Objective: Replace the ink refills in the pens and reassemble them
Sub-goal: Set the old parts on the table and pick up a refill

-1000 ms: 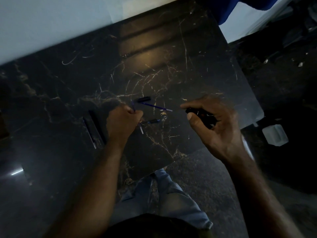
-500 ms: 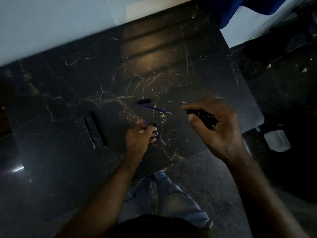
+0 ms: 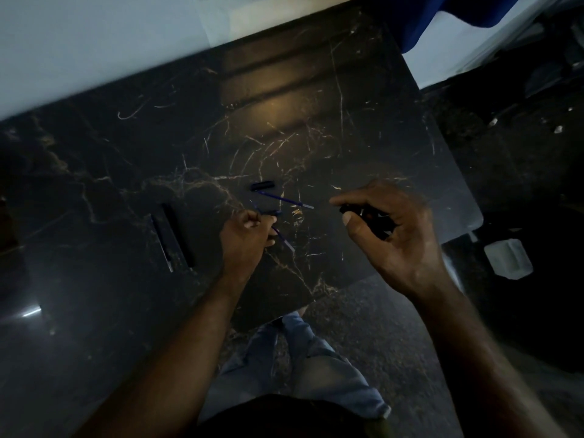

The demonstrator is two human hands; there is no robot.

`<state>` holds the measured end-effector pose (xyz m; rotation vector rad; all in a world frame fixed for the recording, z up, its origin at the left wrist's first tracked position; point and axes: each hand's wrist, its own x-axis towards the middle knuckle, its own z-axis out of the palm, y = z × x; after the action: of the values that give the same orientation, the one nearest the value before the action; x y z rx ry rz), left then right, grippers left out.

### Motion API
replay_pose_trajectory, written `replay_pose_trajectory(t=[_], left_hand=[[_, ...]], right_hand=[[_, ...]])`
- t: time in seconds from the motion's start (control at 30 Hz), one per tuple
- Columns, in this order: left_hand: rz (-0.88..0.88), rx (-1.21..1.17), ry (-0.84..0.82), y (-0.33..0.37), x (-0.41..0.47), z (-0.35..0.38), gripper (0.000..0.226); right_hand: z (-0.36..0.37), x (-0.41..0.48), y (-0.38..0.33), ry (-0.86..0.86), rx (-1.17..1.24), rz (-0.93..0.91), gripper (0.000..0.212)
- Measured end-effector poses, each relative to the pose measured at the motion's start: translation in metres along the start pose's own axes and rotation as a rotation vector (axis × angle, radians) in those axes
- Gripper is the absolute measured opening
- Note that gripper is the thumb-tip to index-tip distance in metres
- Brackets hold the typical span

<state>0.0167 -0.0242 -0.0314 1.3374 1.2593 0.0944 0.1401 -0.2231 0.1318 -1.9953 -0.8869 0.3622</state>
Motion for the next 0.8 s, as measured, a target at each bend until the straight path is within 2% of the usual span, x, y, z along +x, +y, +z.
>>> replay_pose_trajectory(t=[0.37,0.47,0.63,0.7,0.8], left_hand=[[0.049,0.004,-0.013,0.013,-0.004,-0.006,0.017],[0.062,-0.122,-0.024,0.021,-0.015,-0.011,0.02],[0.21,-0.425,-0.112,0.062,-0.034,-0.015,0.02],[0.224,-0.395,-0.13,0.06,-0.039,-0.012,0.021],[0.117,-0.284,-0.095,0.025,-0.043,-0.006,0.022]], right_hand=[[0.003,-0.005,-0.006,-0.007,0.022,0.01,0.028],[0.005,-0.007,-0.005,0.008,0.027,0.004,0.027],[0.009,-0.01,-0.005,0.055,0.035,-0.008,0.027],[0.012,-0.011,-0.004,0.064,0.067,0.021,0.027],[0.015,-0.014,-0.004,0.065,0.11,0.064,0.027]])
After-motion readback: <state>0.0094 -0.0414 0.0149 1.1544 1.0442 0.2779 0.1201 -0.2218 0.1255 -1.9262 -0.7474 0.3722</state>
